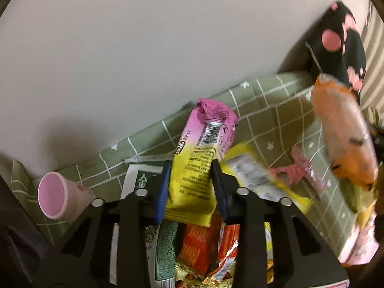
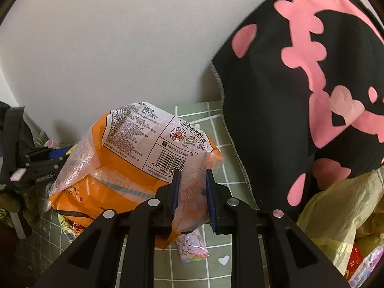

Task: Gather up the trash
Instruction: 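Grasp the yellow-and-pink snack wrapper with the left gripper while the right gripper holds the orange bag, then carry both wrappers over the yellow bag and open both grippers to drop them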

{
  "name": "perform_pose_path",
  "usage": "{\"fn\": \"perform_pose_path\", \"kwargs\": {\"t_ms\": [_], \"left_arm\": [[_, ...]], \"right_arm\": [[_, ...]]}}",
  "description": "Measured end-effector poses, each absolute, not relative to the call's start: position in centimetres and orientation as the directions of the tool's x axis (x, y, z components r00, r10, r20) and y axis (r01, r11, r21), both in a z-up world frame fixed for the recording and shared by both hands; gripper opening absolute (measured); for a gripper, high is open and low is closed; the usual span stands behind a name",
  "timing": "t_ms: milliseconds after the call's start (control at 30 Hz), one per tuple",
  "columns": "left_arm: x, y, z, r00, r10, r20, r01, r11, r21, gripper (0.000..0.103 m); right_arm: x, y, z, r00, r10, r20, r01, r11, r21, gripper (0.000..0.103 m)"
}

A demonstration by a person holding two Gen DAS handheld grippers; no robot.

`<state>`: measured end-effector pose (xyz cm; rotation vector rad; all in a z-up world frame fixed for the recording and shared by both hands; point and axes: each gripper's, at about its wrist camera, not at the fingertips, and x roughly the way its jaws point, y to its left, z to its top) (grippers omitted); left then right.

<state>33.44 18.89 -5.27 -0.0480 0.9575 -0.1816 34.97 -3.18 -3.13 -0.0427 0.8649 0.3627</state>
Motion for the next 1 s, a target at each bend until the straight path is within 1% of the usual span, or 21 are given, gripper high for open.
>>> {"fn": "perform_pose_path", "kwargs": {"t_ms": [167,300,400,633,800,1000], "left_arm": [[32.8,19.2,-2.6,0.605,-0.183,-0.775,0.109,0.983,-0.147,0.029],[32.2,19.6,-0.7,0.632,-0.199,-0.749,0.093,0.979,-0.181,0.029],[31.9,19.9,0.7,0.649,-0.191,-0.736,0.084,0.98,-0.18,0.029],[31.3,19.7,3.6,0.693,-0.189,-0.696,0.073,0.979,-0.192,0.029],[31.2,18.7,5.9,0.719,-0.221,-0.659,0.104,0.972,-0.212,0.029],[31.0,15.0,7.7,0.725,-0.298,-0.621,0.197,0.954,-0.228,0.029]], "right_arm": [[34.2,-2.5,-2.7,0.605,0.282,-0.745,-0.363,0.93,0.058,0.02],[33.4,-3.0,-2.5,0.611,0.283,-0.739,-0.359,0.931,0.059,0.02],[32.9,-3.3,-1.9,0.617,0.284,-0.734,-0.362,0.931,0.056,0.02],[31.9,-3.7,-0.7,0.667,0.276,-0.692,-0.358,0.933,0.027,0.02],[30.7,-4.6,1.2,0.713,0.261,-0.65,-0.341,0.94,0.003,0.02],[28.1,-7.2,4.2,0.784,0.213,-0.583,-0.288,0.957,-0.038,0.02]]}}
